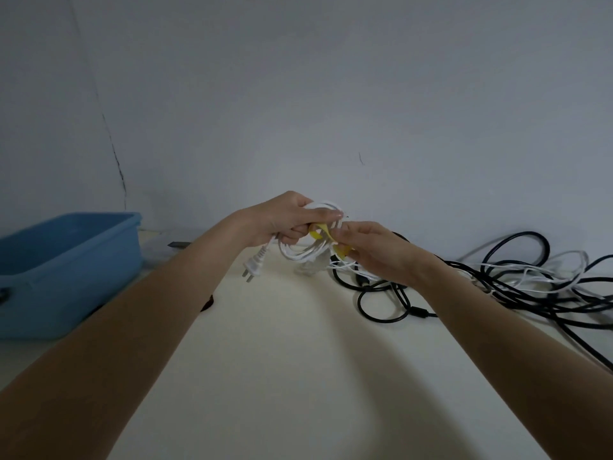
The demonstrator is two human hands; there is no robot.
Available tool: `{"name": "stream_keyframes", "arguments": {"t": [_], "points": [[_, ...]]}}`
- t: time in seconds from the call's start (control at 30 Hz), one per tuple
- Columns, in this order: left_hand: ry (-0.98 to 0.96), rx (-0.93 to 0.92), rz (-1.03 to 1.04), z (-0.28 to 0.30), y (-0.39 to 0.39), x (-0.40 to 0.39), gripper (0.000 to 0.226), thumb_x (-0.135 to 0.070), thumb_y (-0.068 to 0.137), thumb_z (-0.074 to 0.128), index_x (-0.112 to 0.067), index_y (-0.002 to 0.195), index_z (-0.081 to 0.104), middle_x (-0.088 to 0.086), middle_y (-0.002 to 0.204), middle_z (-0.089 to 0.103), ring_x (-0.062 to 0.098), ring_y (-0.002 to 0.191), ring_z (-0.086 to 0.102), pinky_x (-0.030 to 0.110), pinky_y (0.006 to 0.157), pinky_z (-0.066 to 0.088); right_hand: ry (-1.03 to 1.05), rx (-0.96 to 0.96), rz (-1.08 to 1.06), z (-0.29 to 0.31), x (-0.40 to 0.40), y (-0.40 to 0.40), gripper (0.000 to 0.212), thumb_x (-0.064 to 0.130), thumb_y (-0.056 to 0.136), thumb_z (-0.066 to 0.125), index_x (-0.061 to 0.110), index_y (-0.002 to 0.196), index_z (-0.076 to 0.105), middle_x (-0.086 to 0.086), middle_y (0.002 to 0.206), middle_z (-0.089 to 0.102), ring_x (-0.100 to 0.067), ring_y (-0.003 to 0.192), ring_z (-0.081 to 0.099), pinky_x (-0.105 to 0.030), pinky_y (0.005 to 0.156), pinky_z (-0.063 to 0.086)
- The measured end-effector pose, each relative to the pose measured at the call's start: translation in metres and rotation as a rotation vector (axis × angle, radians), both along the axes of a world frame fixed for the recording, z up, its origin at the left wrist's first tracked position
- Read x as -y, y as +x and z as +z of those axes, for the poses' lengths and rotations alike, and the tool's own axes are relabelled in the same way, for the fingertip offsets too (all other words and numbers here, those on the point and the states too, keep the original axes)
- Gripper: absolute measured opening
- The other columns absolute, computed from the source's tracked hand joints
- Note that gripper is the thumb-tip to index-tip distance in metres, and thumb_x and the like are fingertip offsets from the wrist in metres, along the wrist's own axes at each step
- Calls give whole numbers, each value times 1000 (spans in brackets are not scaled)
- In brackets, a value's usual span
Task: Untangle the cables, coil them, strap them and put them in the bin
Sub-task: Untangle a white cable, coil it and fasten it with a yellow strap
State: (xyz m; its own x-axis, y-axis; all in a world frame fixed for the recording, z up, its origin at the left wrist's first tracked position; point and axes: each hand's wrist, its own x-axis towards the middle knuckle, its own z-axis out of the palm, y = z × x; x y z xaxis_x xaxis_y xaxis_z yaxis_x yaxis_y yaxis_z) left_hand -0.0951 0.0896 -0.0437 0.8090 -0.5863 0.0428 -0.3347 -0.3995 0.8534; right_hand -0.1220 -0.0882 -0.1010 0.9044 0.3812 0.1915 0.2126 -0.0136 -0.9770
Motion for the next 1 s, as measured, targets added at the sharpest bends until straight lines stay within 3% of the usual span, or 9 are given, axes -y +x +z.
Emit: {"name": "stream_keyframes", "arguments": {"t": [0.07, 0.17, 0.33, 0.43, 0.5, 0.63, 0.77, 0.9, 1.0], "points": [[-63, -2, 40, 2, 1, 1, 38, -31, 88, 62, -17, 58, 42, -9, 40, 27, 5, 34, 19, 17, 38, 16, 82, -82, 59, 1, -4, 1, 26, 28, 83, 56, 3, 89, 55, -8, 82, 51, -12, 79, 52, -21, 81, 44], [-197, 55, 208, -1, 5, 5, 37, -34, 86, 65, -15, 58, 50, -8, 40, 28, 6, 34, 21, 16, 36, 18, 189, -175, 6, 0, -10, 5, 25, 21, 90, 55, 4, 108, 51, -15, 100, 51, -21, 91, 56, -28, 90, 50], [-474, 87, 547, -16, 8, 19, 41, -46, 82, 67, -14, 59, 58, -5, 46, 37, 8, 37, 31, 16, 39, 27, 284, -229, -74, -4, -32, 4, 14, 18, 95, 52, 5, 98, 53, -16, 99, 53, -26, 95, 51, -39, 102, 42], [-700, -68, 688, -23, 7, 24, 42, -47, 83, 65, -14, 61, 53, -4, 49, 38, 8, 40, 29, 16, 39, 27, 346, -219, -87, -3, -41, 1, 19, 18, 96, 48, 2, 106, 52, -16, 99, 53, -24, 88, 53, -34, 88, 50], [-799, -170, 692, -23, 5, 24, 40, -47, 83, 65, -14, 63, 53, -7, 42, 36, 6, 38, 26, 18, 41, 25, 370, -229, -71, -3, -42, -1, 25, 20, 97, 47, 2, 114, 51, -16, 102, 53, -23, 87, 56, -35, 83, 52], [-871, -257, 610, -20, 6, 21, 41, -48, 83, 65, -15, 62, 52, -7, 40, 31, 8, 41, 23, 22, 47, 22, 367, -251, 2, -3, -41, -4, 34, 28, 97, 45, 5, 121, 54, -11, 108, 58, -26, 95, 60, -45, 88, 51], [-982, -308, 623, -19, 5, 22, 43, -47, 83, 65, -14, 59, 50, -5, 43, 32, 8, 40, 25, 22, 45, 23, 427, -262, 72, -5, -42, -4, 49, 32, 95, 47, -1, 131, 44, -19, 119, 50, -36, 104, 52, -49, 90, 50], [-1043, -279, 682, -19, 5, 26, 42, -43, 85, 62, -15, 58, 47, -8, 36, 29, 8, 37, 24, 21, 42, 21, 466, -252, 76, -9, -42, -4, 42, 29, 97, 43, 3, 130, 47, -15, 107, 62, -26, 88, 63, -37, 81, 55], [-934, -245, 628, -20, 10, 25, 41, -44, 88, 59, -16, 61, 47, -8, 37, 32, 7, 35, 26, 20, 42, 27, 450, -243, -8, -6, -38, 0, 22, 27, 97, 45, 12, 113, 48, -7, 86, 62, -18, 69, 63, -22, 59, 52]]}}
